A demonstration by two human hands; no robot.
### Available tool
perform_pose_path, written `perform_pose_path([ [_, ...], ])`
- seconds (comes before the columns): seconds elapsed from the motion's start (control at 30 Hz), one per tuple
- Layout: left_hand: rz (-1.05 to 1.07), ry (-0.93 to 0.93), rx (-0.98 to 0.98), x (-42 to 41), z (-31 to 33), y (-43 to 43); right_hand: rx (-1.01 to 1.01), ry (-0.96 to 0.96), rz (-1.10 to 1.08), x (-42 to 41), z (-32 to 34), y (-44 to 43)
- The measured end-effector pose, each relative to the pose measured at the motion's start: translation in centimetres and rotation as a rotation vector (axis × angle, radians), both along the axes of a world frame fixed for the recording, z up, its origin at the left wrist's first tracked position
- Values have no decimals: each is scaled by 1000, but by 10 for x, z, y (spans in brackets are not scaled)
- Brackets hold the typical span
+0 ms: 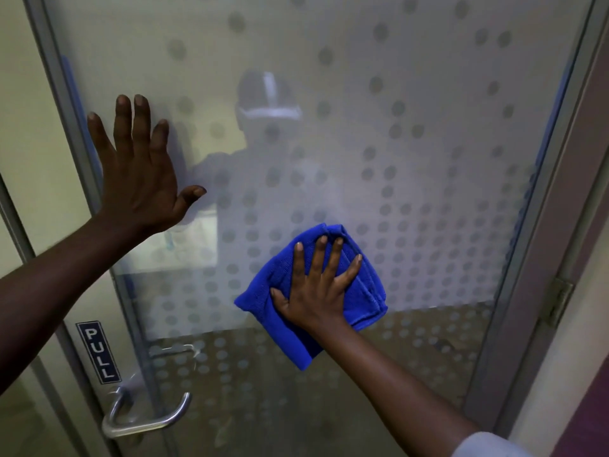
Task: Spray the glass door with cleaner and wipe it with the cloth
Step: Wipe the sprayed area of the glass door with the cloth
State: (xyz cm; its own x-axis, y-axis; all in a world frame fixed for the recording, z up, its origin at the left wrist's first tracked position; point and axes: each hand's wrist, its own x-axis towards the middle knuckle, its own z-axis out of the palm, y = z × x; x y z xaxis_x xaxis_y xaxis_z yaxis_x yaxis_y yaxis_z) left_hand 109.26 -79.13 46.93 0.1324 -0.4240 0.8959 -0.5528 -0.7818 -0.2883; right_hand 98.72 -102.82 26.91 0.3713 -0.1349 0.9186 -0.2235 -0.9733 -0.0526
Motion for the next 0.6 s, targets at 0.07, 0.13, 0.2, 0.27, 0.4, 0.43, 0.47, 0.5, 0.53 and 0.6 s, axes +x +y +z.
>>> perform_pose_path([
  [0.07, -4, 11, -4, -4, 0, -1, 2, 27, -3, -2, 2, 0],
  [0.13, -28, 38, -15, -14, -8, -6, -1, 58, -7, -3, 3, 0],
  [0.2, -54, 61, 38, -28, -28, -17, -26, 95, -6, -7, 0, -2],
  [0.27, -83, 68, 133, -48, -58, -32, -63, 135, -6, -12, -1, -4],
  [0.4, -128, 144, 143, -93, -116, -60, -65, 169, 45, -23, 1, -6],
  [0.43, -117, 189, 146, -102, -126, -65, -58, 159, 74, -26, 1, -6],
  [0.47, -107, 243, 152, -107, -135, -70, -48, 143, 109, -29, 2, -7],
  [0.5, -94, 297, 157, -111, -142, -74, -34, 121, 144, -32, 4, -7],
  [0.53, -84, 347, 153, -113, -147, -78, -18, 94, 173, -34, 6, -7],
  [0.6, -79, 414, 115, -112, -151, -85, 12, 42, 211, -38, 9, -6],
])
